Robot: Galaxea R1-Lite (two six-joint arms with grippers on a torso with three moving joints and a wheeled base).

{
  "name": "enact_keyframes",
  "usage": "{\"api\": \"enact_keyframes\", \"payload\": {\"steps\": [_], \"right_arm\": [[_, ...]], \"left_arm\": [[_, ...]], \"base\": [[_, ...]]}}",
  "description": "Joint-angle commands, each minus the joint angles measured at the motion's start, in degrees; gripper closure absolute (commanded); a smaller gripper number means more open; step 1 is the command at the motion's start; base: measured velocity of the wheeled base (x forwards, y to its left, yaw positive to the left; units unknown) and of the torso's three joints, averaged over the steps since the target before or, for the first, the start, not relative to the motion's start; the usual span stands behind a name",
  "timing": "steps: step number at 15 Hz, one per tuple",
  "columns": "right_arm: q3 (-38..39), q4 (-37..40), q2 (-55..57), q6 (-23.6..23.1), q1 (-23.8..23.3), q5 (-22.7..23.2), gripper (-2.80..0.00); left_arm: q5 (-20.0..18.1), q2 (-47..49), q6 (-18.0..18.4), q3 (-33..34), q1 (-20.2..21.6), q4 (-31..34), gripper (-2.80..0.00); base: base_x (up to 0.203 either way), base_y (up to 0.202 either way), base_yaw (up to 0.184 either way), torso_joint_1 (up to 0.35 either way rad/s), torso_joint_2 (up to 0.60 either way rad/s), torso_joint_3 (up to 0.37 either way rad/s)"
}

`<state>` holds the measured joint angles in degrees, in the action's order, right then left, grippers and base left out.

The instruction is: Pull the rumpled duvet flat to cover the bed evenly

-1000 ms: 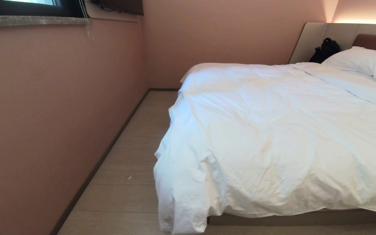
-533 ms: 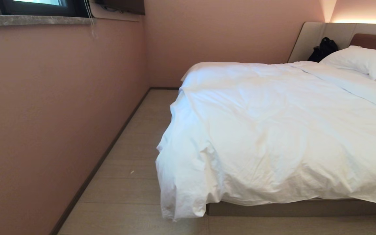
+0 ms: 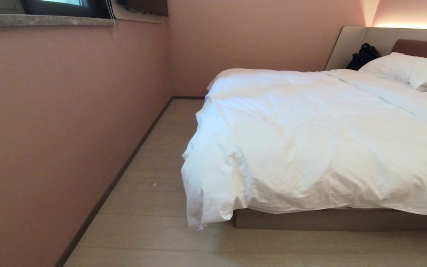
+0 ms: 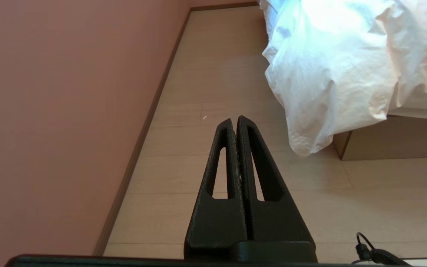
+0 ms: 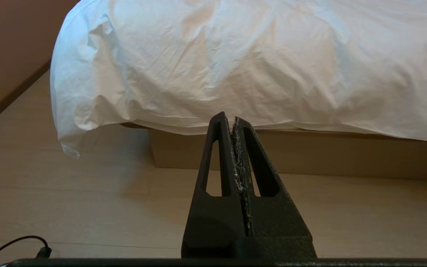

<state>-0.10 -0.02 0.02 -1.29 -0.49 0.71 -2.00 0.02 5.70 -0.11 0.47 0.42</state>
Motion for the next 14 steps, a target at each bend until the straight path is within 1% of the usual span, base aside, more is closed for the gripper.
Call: {"api": "enact_keyframes", "payload": {"steps": [1,11,14], "right_arm": [[0.0,0.1,0.1,0.0,0.0,0.0,0.00],[0.0,0.1,0.1,0.0,0.0,0.0,0.00],[0.0,0.1,0.1,0.0,0.0,0.0,0.00]], "left_arm": [[-0.1,0.0,0.1,0.0,0.1,0.0,0.00],[-0.2,0.0,0.1,0.0,0.1,0.1,0.00],[-0.3,0.0,0.5,0.0,0.1,0.1,0.00]], "base": [[-0.056,0.000,-0.003,-0.015,0.00,-0.001],[0.000,0.000,0.000,0.000,0.00,0.000],[-0.001,0.115,0.000,0.003,0.00,0.002]]}}
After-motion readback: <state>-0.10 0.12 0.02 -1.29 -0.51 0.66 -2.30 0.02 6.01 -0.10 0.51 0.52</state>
